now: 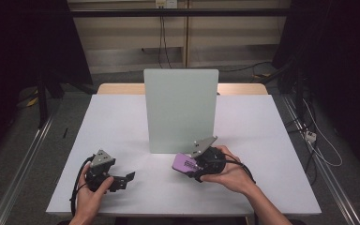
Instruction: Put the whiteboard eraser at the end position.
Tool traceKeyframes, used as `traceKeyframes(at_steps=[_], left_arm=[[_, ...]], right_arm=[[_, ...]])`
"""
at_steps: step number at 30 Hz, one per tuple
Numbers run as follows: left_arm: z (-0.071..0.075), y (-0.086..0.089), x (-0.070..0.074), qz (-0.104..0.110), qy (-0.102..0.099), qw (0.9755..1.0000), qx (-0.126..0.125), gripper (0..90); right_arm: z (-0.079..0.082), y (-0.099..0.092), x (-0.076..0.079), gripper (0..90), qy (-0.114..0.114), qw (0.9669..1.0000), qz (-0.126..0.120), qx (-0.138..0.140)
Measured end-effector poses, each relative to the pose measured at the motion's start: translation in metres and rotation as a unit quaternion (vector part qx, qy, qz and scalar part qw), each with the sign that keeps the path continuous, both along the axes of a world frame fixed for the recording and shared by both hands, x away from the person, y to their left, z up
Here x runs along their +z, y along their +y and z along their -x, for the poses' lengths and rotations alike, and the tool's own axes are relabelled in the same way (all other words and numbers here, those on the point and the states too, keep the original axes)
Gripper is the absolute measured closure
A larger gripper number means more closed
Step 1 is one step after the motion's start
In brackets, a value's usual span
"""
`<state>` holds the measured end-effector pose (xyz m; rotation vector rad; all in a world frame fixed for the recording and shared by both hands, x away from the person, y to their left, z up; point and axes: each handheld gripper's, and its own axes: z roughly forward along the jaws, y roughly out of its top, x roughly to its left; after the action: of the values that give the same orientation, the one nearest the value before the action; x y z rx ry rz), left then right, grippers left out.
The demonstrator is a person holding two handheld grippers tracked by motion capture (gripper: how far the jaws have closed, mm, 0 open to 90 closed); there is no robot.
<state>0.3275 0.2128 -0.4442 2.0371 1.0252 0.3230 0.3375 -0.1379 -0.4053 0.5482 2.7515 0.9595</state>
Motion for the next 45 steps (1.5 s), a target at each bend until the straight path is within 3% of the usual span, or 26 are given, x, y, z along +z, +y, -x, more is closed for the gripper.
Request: traceKeyframes(at_steps=[8,13,21,29,34,37,40,42,45], left_arm=[[0.001,0.000,0.001,-0.003,-0.002,1.0000,-0.005,5.5],[0.004,0.002,0.003,0.001,-0.006,0.9999,-0.009,5.5],[0.004,0.003,0.003,-0.001,-0.006,0.9999,-0.009,5.5],[0.004,0.002,0.002,0.002,-0.005,1.0000,-0.005,5.6],[0.004,0.003,0.002,-0.001,-0.004,1.0000,-0.007,5.6],[0.004,0.003,0.002,-0.003,-0.005,1.0000,-0.007,5.6],[0.004,0.003,0.002,-0.002,-0.005,1.0000,-0.007,5.6],[0.004,0.003,0.002,-0.001,-0.005,1.0000,-0.007,5.6],[0.003,0.002,0.002,0.003,-0.003,1.0000,-0.003,5.6]], right_arm=[[-0.002,0.010,-0.007,41.4,0.020,0.9997,0.007,0.011],[-0.004,0.016,-0.016,41.3,0.048,0.9984,0.024,0.019],[-0.006,0.023,-0.022,41.1,0.050,0.9980,0.035,0.018],[-0.007,0.023,-0.028,38.4,0.053,0.9981,0.029,0.005],[-0.008,0.024,-0.030,31.0,0.051,0.9983,0.030,-0.001],[-0.007,0.023,-0.031,18.7,0.049,0.9984,0.024,-0.011],[-0.007,0.022,-0.029,16.8,0.050,0.9986,0.006,-0.018],[-0.007,0.020,-0.028,12.1,0.041,0.9989,0.004,-0.021],[-0.007,0.019,-0.027,11.8,0.038,0.9989,-0.002,-0.026]])
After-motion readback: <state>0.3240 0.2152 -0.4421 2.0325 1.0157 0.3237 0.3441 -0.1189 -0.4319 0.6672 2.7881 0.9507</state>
